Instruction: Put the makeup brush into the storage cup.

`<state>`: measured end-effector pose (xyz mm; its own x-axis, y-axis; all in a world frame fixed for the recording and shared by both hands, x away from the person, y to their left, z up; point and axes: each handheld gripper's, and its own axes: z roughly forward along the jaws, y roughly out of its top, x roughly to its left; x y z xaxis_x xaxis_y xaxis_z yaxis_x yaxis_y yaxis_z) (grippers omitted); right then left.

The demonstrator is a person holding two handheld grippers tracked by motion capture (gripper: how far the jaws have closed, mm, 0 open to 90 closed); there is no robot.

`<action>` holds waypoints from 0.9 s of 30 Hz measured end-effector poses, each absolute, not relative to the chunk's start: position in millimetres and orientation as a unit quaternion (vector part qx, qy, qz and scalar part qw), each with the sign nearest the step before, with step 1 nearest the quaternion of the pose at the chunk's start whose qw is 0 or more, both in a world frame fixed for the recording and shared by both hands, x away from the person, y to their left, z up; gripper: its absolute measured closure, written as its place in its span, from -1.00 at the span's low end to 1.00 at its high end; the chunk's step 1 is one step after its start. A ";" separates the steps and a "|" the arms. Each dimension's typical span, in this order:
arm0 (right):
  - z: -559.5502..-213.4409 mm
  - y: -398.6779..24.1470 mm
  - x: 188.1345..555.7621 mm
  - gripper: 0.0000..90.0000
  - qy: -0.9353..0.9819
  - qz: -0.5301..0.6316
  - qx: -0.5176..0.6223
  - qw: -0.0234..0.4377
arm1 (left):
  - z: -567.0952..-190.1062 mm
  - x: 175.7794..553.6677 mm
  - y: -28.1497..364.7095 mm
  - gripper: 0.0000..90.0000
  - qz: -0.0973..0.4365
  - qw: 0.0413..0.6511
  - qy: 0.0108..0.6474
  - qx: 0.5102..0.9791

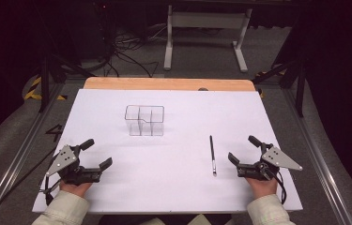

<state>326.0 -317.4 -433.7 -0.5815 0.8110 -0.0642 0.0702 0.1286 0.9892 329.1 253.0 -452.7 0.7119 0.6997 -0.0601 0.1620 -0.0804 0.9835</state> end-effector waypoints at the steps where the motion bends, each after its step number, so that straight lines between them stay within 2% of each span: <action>1: -433.9 -317.0 326.2 -0.97 0.679 0.575 0.325 0.321 | -452.6 328.8 252.6 -0.97 0.223 0.605 0.307 0.700; 27: -428.2 -314.3 331.7 -0.96 0.671 0.588 0.321 0.318 | -450.9 327.7 251.4 -0.96 0.226 0.597 0.305 0.707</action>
